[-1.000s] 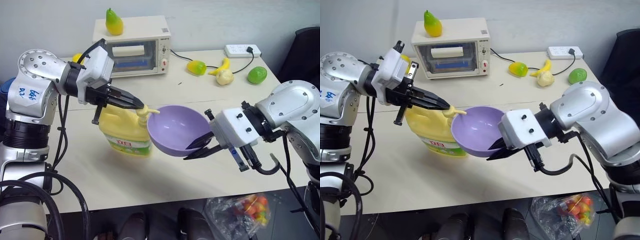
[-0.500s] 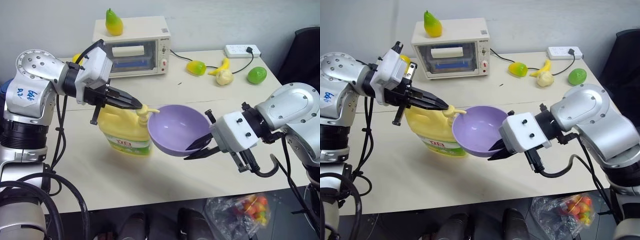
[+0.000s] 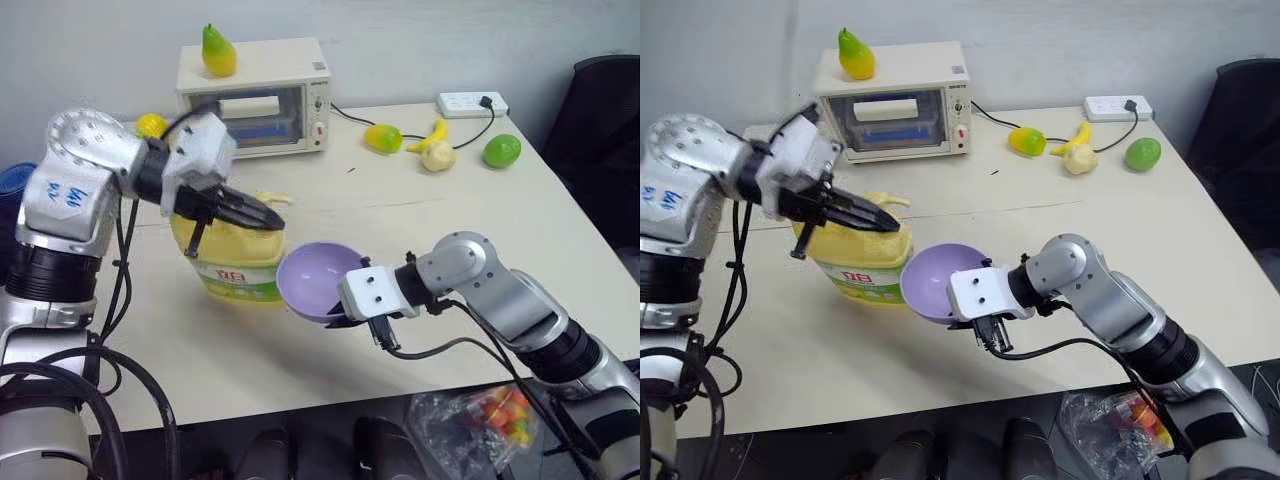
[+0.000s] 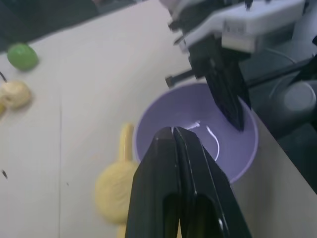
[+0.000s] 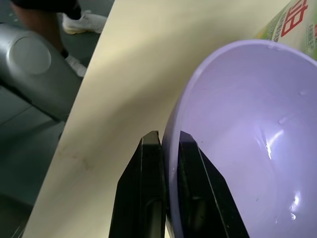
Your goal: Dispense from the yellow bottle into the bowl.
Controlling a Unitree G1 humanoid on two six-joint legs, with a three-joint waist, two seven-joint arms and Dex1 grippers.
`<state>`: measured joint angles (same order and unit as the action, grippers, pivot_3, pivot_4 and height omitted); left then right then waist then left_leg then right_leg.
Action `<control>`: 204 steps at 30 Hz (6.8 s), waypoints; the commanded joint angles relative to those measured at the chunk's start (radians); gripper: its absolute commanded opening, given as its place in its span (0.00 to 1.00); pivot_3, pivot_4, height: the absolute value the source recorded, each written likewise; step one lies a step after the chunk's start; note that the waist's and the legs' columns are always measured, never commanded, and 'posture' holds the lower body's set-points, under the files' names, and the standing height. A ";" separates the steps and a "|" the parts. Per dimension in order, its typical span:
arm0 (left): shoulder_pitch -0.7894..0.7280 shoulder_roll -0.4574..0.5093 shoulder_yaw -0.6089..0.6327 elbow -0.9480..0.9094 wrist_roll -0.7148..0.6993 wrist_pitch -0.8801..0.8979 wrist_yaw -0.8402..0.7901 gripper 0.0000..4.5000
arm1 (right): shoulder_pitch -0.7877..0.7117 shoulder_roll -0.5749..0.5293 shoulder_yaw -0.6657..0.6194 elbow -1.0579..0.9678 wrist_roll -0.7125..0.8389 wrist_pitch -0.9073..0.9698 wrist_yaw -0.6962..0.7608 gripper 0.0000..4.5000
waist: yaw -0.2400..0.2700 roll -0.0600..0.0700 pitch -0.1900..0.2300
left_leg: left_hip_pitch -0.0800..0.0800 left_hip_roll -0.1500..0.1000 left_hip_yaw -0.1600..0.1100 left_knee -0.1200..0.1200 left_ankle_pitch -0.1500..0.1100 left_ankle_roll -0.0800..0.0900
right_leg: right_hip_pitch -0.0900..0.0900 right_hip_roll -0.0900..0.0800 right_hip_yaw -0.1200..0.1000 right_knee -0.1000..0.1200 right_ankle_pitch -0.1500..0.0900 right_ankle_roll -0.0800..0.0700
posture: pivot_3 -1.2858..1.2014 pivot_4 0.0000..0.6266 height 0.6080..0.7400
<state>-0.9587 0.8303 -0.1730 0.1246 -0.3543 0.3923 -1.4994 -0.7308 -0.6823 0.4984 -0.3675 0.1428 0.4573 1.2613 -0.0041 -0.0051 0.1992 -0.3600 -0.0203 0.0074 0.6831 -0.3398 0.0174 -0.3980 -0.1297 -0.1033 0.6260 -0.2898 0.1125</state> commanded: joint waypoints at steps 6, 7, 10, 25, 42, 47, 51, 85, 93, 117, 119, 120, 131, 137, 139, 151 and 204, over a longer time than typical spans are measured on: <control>-0.146 0.008 0.133 -0.027 -0.122 0.194 0.051 0.01 | 0.045 -0.054 -0.067 -0.001 0.005 -0.080 0.012 0.00 | 0.003 -0.003 0.002 | -0.017 -0.001 -0.002 0.003 0.000 0.000 | -0.014 0.000 -0.002 0.000 0.001 0.000 | 0.52 0.24 1.00; -0.162 0.013 0.145 -0.032 -0.134 0.214 0.057 0.01 | 0.047 -0.060 -0.071 0.007 0.004 -0.091 0.016 0.00 | 0.003 -0.003 0.002 | -0.017 -0.001 -0.002 0.003 0.000 0.000 | -0.014 -0.001 -0.002 0.000 0.001 0.000 | 0.52 0.24 1.00; -0.211 0.031 0.181 -0.047 -0.175 0.279 0.065 0.01 | 0.049 -0.069 -0.085 0.029 0.005 -0.111 0.023 0.00 | 0.002 -0.003 0.002 | -0.016 -0.001 -0.001 0.003 0.000 0.001 | -0.014 -0.001 -0.002 0.000 0.001 0.000 | 0.52 0.24 1.00; -0.168 0.139 0.163 0.007 -0.118 0.201 0.007 0.01 | -0.100 -0.025 -0.165 0.066 0.129 -0.046 0.089 0.00 | 0.002 -0.003 0.002 | -0.015 -0.001 -0.001 0.003 0.000 0.001 | -0.013 0.000 -0.001 0.000 0.001 0.000 | 0.52 0.24 1.00; -0.124 0.060 0.107 0.026 -0.069 0.124 0.002 0.01 | -0.174 0.003 -0.154 0.127 0.084 -0.074 0.104 0.00 | 0.001 -0.004 0.002 | -0.015 -0.001 0.000 0.003 0.000 0.001 | -0.014 0.000 -0.001 0.000 0.001 0.000 | 0.52 0.24 1.00; -0.134 0.056 0.101 0.041 -0.057 0.110 -0.007 0.01 | -0.179 -0.015 -0.176 0.098 0.108 -0.047 0.118 0.00 | -0.001 -0.004 0.002 | -0.015 -0.001 0.000 0.003 0.000 0.001 | -0.014 0.000 -0.001 0.000 0.001 0.000 | 0.52 0.24 1.00; -0.137 0.054 0.099 0.040 -0.059 0.110 -0.007 0.01 | -0.181 -0.040 -0.193 0.091 0.119 -0.043 0.133 0.00 | 0.002 -0.004 0.002 | -0.015 -0.001 0.000 0.003 0.000 0.001 | -0.014 0.000 -0.001 0.000 0.001 0.000 | 0.52 0.24 1.00; -0.048 0.044 0.036 0.024 0.012 0.000 0.004 0.01 | -0.218 -0.029 -0.197 0.139 0.117 -0.057 0.129 0.00 | 0.002 -0.004 0.002 | -0.013 -0.001 0.001 0.004 0.000 0.001 | -0.012 -0.001 -0.001 0.002 0.001 0.000 | 0.52 0.24 1.00; -0.027 0.031 0.021 0.025 0.023 -0.003 0.015 0.01 | -0.211 -0.026 -0.181 0.128 0.115 -0.055 0.136 0.00 | 0.003 -0.004 0.002 | -0.013 -0.001 0.000 0.005 0.000 0.001 | -0.011 -0.001 -0.001 0.002 0.001 0.000 | 0.52 0.24 1.00; 0.075 0.043 0.026 0.027 0.042 0.025 0.034 0.01 | -0.202 -0.026 -0.180 0.137 0.104 -0.062 0.129 0.00 | 0.003 0.001 -0.001 | -0.008 -0.001 0.000 0.005 0.000 0.001 | -0.008 -0.001 0.000 0.002 0.001 0.000 | 0.52 0.24 1.00; 0.078 0.042 0.026 0.033 0.042 0.023 0.034 0.01 | -0.201 -0.027 -0.181 0.136 0.104 -0.061 0.130 0.00 | 0.003 0.001 -0.001 | -0.008 -0.001 0.000 0.005 0.000 0.001 | -0.007 -0.001 0.000 0.002 0.001 0.000 | 0.52 0.24 1.00; 0.083 0.042 0.025 0.036 0.043 0.019 0.033 0.01 | -0.200 -0.028 -0.181 0.135 0.104 -0.062 0.130 0.00 | 0.003 0.001 -0.001 | -0.008 -0.001 0.000 0.005 0.000 0.001 | -0.007 -0.001 0.000 0.002 0.001 0.000 | 0.52 0.24 1.00; 0.101 0.034 0.013 0.041 0.049 0.009 0.030 0.01 | -0.194 -0.028 -0.183 0.129 0.105 -0.060 0.126 0.00 | 0.003 0.003 -0.002 | -0.004 -0.001 0.000 0.005 -0.001 0.001 | -0.003 -0.001 0.000 0.002 0.001 0.000 | 0.52 0.24 1.00; -0.016 0.012 0.056 0.058 -0.002 0.074 0.045 0.01 | -0.191 -0.023 -0.182 0.131 0.100 -0.067 0.120 0.00 | 0.005 0.003 -0.002 | 0.001 -0.001 0.000 0.003 -0.001 0.002 | 0.003 -0.001 -0.001 0.000 0.001 0.000 | 0.52 0.24 1.00; -0.085 0.001 0.091 0.046 -0.057 0.150 0.054 0.01 | -0.188 -0.024 -0.182 0.133 0.098 -0.072 0.119 0.00 | 0.006 0.002 -0.002 | 0.001 -0.001 0.000 0.003 -0.001 0.002 | 0.003 -0.001 -0.001 -0.001 0.001 0.000 | 0.52 0.24 1.00; -0.231 0.077 0.220 -0.069 -0.230 0.347 0.031 0.01 | -0.163 -0.041 -0.198 0.133 0.095 -0.083 0.120 0.00 | -0.007 0.000 0.000 | -0.017 -0.001 0.000 0.001 -0.002 0.002 | -0.016 -0.001 -0.002 -0.001 0.001 0.001 | 0.52 0.24 1.00; 0.766 0.190 0.745 -0.701 -0.578 0.501 0.557 0.00 | 0.231 -0.061 -0.404 0.763 -0.150 -0.540 -0.294 0.86 | 0.002 0.001 0.002 | -0.011 0.000 0.001 0.002 -0.001 0.001 | -0.010 -0.002 0.006 -0.004 0.001 0.000 | 0.52 0.24 1.00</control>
<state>-0.1967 1.0032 0.5635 -0.5732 -0.9359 0.9138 -0.9476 -0.5086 -0.7116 0.1435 0.4601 -0.0426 -0.1094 0.9532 -0.0025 -0.0042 0.2008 -0.3708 -0.0206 0.0086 0.6852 -0.3413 0.0186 -0.4075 -0.1314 -0.0962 0.6223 -0.2884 0.1125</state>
